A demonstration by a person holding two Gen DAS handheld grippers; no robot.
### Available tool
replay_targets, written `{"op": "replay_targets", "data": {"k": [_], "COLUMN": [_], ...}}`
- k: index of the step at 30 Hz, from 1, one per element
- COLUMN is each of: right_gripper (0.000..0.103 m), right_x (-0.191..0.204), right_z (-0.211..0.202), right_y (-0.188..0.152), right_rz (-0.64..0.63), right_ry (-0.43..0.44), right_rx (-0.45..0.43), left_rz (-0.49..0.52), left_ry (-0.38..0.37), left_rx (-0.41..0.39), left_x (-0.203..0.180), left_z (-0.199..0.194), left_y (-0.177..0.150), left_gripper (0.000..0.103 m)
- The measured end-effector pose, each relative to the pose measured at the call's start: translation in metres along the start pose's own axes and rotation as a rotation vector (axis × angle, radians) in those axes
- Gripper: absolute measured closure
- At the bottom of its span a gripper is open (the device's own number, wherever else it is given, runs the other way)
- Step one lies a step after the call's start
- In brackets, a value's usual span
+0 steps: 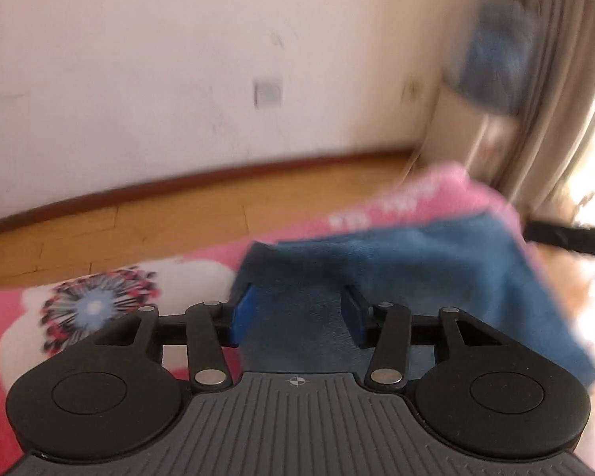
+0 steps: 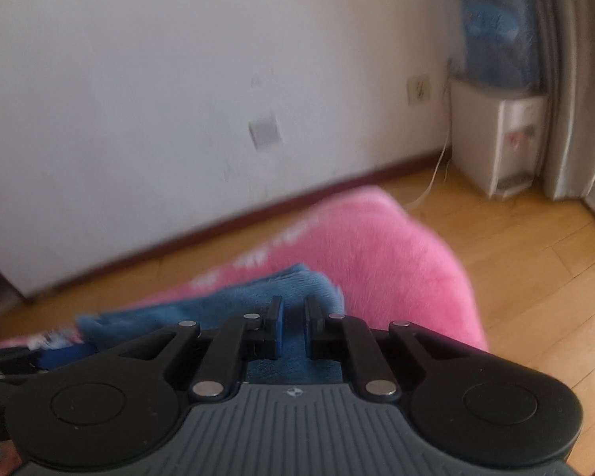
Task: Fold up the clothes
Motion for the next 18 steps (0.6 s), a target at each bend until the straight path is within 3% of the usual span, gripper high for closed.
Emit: {"op": "replay_targets", "data": {"k": [2,4,7,8,10,12,15,17,18], "right_gripper": [0.092,0.092,0.092,0.092,0.092,0.091,0.088,0.074,0.062], "right_x": [0.005,0.007,0.0,-0.006,-0.013,-0.005,0.007,0.012,0.013], "right_z": [-0.053,-0.093,-0.092,-0.079,-0.057,-0.083,-0.135,-0.178,-0.197], "right_y": [-0.01,-0.033,-0.07,-0.082,-0.1,-0.099,-0.097,-0.104,-0.113], "right_rz": [-0.049,-0.187,-0.296,-0.294,-0.343,-0.274,-0.166,-0.191,-0.22], "right_ry": [0.089,0.089,0.038,0.004,-0.061,-0.039,0.014,0.036,0.029], "right_rx": [-0.041,-0.035,0.05,0.102,0.184,0.169,0.139,0.14,0.148], "left_rz": [0.035,0.164,0.385,0.399,0.383,0.344,0.206,0.133,0.12], "left_ry": [-0.058,-0.07,0.006,0.044,0.106,0.149,0.146,0.147,0.152], "left_rx": [-0.051,-0.05,0.086,0.109,0.111,0.104,0.058,0.035,0.033], "left_x": [-0.008,-0.031,-0.063,-0.066,-0.068,-0.071,-0.08,-0.088,-0.093], "left_z": [-0.037,-0.045,-0.025,-0.024,-0.035,-0.054,-0.11,-0.145,-0.159], "left_y": [-0.016,-0.034,-0.083,-0.091,-0.093,-0.096,-0.1,-0.105,-0.111], "left_gripper": [0.05,0.05,0.05,0.049,0.05,0.05,0.043,0.022,0.019]}}
Point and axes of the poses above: each gripper's, at about its wrist camera, not at the fingertips, and z roughly the way its jaws point, x to its left, y to its top, the point moved 9 cm from there along z, roughly the way its jaws point, and after that the axes turned 2 degrees about z, right-handed, at the moved point
